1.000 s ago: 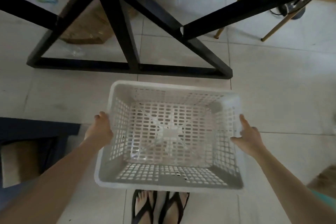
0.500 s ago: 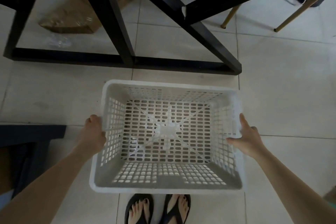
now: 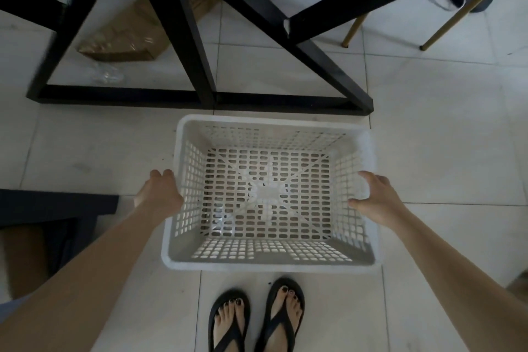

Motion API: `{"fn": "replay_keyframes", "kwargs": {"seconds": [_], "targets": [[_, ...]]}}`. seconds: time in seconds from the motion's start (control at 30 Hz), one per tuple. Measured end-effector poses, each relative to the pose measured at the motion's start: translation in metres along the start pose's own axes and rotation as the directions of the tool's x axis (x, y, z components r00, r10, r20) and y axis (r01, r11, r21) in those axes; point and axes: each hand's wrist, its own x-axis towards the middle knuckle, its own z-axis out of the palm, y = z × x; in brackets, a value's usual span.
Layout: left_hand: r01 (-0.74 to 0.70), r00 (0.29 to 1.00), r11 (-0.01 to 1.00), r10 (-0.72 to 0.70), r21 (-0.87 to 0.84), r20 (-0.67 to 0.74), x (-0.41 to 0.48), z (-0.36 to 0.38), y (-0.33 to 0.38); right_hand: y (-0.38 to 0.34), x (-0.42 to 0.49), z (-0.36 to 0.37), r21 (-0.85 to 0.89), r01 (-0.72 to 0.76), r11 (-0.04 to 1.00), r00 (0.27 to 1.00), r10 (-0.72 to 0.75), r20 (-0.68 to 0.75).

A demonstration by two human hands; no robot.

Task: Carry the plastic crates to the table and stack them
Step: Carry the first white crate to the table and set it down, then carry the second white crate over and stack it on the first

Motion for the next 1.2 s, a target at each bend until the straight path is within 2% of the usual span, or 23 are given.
{"fn": "replay_keyframes", "kwargs": {"seconds": [0.13,0.37,0.5,0.6,0.73,0.9,1.03,1.2], "targets": [[-0.08,0.997,0.992,0.079,0.097,0.019,-0.042,-0.031,-0.008,-0.043,-0.051,-0.011,-0.022,0.126,0.992,0.992,-0.125,0.026],[-0.15,0.988,0.982,0.145,0.11,0.058,-0.134,-0.083,-0.041,-0.112,-0.145,-0.026,-0.087,0.364,0.927,0.931,-0.359,0.069],[-0.145,0.988,0.988,0.147,0.046,-0.045,-0.22,-0.102,-0.075,-0.138,-0.218,-0.03,-0.222,0.478,0.85,0.878,-0.47,0.092],[-0.108,0.988,0.994,0.105,-0.03,-0.111,-0.308,-0.108,-0.106,-0.156,-0.29,-0.03,-0.269,0.549,0.791,0.836,-0.521,0.174],[-0.042,0.994,0.997,0.036,-0.059,-0.101,-0.43,-0.115,-0.16,-0.183,-0.4,-0.02,-0.354,0.668,0.655,0.743,-0.614,0.265],[0.047,0.982,0.992,-0.068,-0.12,-0.178,-0.58,-0.124,-0.243,-0.227,-0.554,0.004,-0.434,0.777,0.456,0.621,-0.671,0.406],[0.152,0.962,0.967,-0.192,-0.204,-0.192,-0.684,-0.125,-0.324,-0.265,-0.68,0.041,-0.466,0.846,0.259,0.503,-0.676,0.538],[0.292,0.904,0.913,-0.361,-0.287,-0.23,-0.795,-0.095,-0.434,-0.298,-0.815,0.112,-0.486,0.871,0.065,0.417,-0.62,0.665]]}}
